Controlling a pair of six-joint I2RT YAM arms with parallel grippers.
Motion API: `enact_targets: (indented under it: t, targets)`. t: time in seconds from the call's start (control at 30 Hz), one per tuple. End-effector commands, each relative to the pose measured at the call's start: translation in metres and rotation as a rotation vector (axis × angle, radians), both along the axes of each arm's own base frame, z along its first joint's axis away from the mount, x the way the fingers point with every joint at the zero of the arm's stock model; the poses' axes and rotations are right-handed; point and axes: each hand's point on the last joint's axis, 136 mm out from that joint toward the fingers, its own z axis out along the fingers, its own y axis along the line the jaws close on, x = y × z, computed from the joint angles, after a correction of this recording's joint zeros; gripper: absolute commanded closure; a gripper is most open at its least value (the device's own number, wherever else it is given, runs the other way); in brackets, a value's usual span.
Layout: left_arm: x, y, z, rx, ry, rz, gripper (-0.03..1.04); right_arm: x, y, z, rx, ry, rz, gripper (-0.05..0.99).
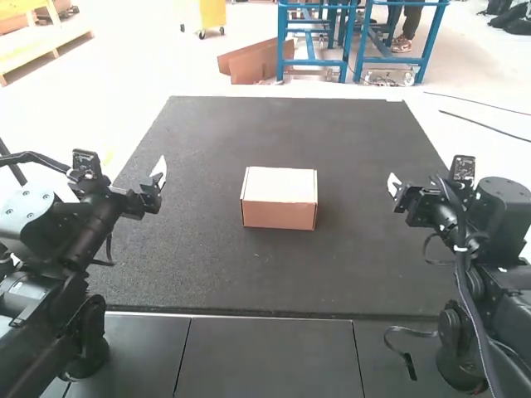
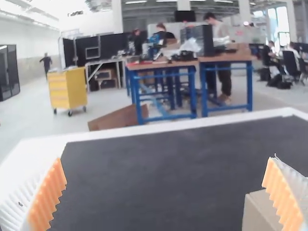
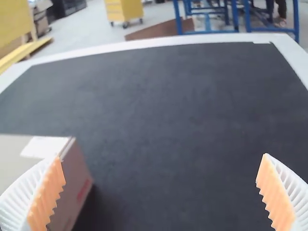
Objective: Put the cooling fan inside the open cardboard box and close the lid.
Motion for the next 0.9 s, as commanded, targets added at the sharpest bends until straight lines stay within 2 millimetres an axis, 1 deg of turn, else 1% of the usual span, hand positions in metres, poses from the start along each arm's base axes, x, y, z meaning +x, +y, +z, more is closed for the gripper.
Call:
enact_targets:
  t: [0.0,0.03,0.1,0.17,0.23,0.27,0.33,0.37,0.4,0.43,0.47,0.5,0.53,0.6,0.7,0.87]
  targets:
    - [0.001,0.007,-0.003,-0.031,0.000,0.027,0.04,-0.002,0.003,0.007,-0.008,-0.038,0.012,0.02]
    - [0.003,0.007,-0.012,-0.035,0.036,0.027,0.04,-0.002,0.003,0.006,-0.007,-0.038,0.013,0.02]
    - [0.004,0.007,-0.019,-0.049,0.069,0.020,0.04,-0.004,0.005,0.005,-0.006,-0.039,0.022,0.02]
    - [0.005,0.008,-0.028,-0.063,0.106,0.023,0.04,-0.006,0.007,0.009,-0.003,-0.059,0.041,0.02]
    - [0.006,0.010,-0.045,-0.057,0.175,0.036,0.04,-0.009,0.007,0.013,-0.001,-0.084,0.047,0.02]
    - [0.006,0.011,-0.049,-0.055,0.190,0.038,0.04,-0.010,0.007,0.014,-0.001,-0.096,0.048,0.02]
    - [0.006,0.011,-0.051,-0.052,0.199,0.040,0.04,-0.013,0.006,0.012,0.000,-0.113,0.047,0.02]
    - [0.006,0.011,-0.050,-0.052,0.197,0.043,0.04,-0.016,0.006,0.000,-0.003,-0.069,0.045,0.02]
    - [0.006,0.011,-0.051,-0.052,0.199,0.043,0.04,-0.020,0.005,-0.003,-0.017,-0.061,0.045,0.02]
    - [0.006,0.012,-0.051,-0.051,0.198,0.045,0.04,-0.023,0.004,0.004,-0.026,-0.098,0.041,0.02]
    - [0.006,0.012,-0.051,-0.049,0.200,0.047,0.04,-0.025,0.004,0.003,-0.030,-0.095,0.041,0.02]
    - [0.006,0.013,-0.052,-0.049,0.203,0.050,0.04,-0.022,-0.002,0.001,-0.031,-0.085,0.009,0.02]
    - [0.006,0.013,-0.052,-0.049,0.203,0.051,0.04,-0.021,-0.004,-0.005,-0.039,-0.060,-0.002,0.02]
    - [0.006,0.014,-0.052,-0.045,0.202,0.053,0.04,-0.022,-0.007,-0.003,-0.049,-0.072,-0.017,0.02]
    - [0.006,0.014,-0.052,-0.044,0.202,0.055,0.04,-0.021,-0.013,-0.009,-0.069,-0.049,-0.038,0.02]
    - [0.007,0.018,-0.052,-0.042,0.201,0.072,0.04,-0.020,-0.022,-0.010,-0.079,-0.046,-0.075,0.02]
